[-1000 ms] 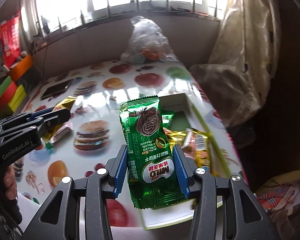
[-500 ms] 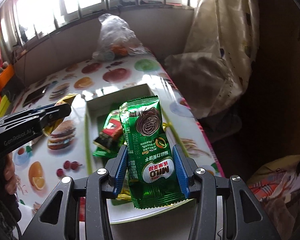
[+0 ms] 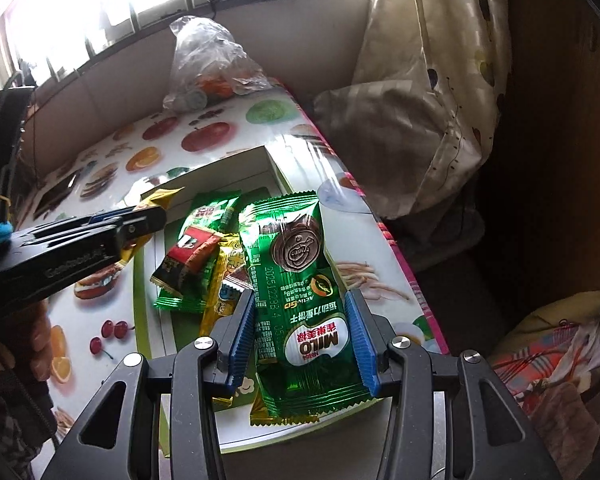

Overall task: Organize snacks
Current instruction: 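Open both tools to drop the yellow candy and Milo packet into the box, then withdraw both open tools from the box toward the last two snacks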

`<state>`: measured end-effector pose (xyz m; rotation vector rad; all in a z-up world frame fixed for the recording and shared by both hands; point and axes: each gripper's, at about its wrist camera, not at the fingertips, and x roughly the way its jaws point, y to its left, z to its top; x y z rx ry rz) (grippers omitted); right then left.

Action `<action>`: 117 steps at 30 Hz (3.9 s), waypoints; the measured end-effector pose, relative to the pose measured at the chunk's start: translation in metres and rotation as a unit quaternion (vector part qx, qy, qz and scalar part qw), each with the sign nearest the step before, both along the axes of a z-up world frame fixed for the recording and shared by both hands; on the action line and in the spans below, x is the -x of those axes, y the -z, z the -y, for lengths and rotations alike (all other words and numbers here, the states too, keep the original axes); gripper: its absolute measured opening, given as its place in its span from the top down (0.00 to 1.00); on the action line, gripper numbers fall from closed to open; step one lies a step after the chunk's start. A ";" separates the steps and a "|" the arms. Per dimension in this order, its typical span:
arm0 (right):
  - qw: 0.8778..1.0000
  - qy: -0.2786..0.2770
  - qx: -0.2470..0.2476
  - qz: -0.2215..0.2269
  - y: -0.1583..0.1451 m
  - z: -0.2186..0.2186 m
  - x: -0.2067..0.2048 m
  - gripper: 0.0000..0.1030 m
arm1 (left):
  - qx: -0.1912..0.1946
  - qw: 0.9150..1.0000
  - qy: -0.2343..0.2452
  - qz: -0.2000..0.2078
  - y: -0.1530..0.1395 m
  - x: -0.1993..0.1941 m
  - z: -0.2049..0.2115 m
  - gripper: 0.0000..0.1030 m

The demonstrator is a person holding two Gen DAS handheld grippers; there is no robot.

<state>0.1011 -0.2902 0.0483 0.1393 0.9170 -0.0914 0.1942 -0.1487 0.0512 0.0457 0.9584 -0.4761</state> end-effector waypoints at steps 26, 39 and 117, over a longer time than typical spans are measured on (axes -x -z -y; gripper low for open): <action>1.000 -0.012 -0.017 -0.001 0.013 0.001 -0.003 0.57 | -0.006 1.000 0.004 -0.024 0.020 -0.007 0.012 0.76; 1.000 -0.016 -0.019 0.006 0.014 0.002 -0.004 0.53 | -0.003 1.000 0.007 -0.022 0.020 -0.003 0.012 0.65; 0.993 -0.087 -0.033 0.072 -0.031 -0.092 0.002 0.52 | 0.008 0.991 -0.104 0.080 -0.054 0.076 -0.119 0.58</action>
